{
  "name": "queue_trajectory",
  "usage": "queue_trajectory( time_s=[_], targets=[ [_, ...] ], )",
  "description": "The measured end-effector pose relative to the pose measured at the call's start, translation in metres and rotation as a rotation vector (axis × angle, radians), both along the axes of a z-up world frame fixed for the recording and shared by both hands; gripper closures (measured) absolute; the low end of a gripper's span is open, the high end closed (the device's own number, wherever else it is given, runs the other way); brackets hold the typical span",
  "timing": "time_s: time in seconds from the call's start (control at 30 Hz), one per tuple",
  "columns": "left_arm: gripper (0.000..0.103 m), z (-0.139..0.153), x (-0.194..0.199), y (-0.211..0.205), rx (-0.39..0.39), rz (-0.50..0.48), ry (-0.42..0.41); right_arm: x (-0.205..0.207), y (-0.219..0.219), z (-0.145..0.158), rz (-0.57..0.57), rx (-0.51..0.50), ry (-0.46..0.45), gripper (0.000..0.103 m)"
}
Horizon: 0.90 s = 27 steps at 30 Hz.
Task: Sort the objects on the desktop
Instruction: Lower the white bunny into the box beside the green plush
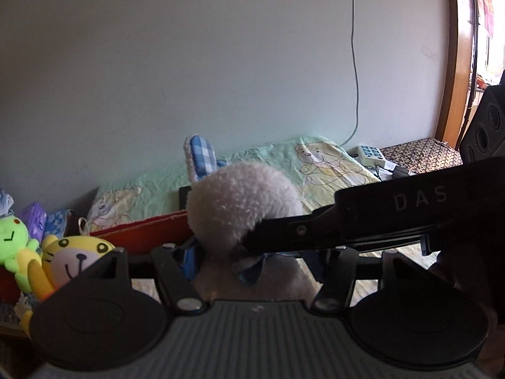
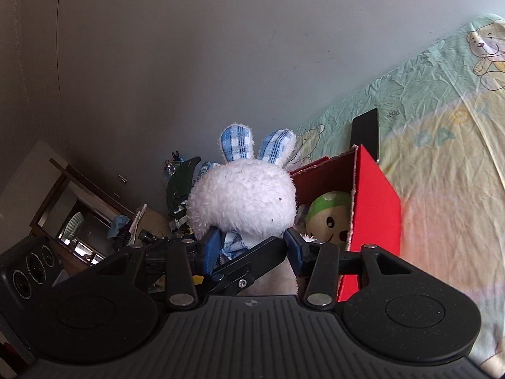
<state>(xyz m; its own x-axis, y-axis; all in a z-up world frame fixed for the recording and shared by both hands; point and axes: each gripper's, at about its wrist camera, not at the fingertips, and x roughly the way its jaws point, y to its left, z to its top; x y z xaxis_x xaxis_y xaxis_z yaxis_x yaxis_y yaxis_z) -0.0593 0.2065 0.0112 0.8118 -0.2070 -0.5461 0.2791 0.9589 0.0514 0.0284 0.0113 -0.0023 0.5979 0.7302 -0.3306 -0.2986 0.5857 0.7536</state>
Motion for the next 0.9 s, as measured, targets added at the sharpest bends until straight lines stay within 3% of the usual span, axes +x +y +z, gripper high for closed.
queue_trajectory(
  time_s=[0.33, 0.9],
  targets=[
    [0.04, -0.019, 0.014, 0.061, -0.044, 0.026, 0.072, 0.012, 0.053, -0.013, -0.006, -0.048, 0.039, 0.054],
    [0.04, -0.04, 0.043, 0.068, -0.07, -0.011, 0.192, 0.019, 0.062, -0.026, -0.102, -0.099, 0.12, 0.053]
  ],
)
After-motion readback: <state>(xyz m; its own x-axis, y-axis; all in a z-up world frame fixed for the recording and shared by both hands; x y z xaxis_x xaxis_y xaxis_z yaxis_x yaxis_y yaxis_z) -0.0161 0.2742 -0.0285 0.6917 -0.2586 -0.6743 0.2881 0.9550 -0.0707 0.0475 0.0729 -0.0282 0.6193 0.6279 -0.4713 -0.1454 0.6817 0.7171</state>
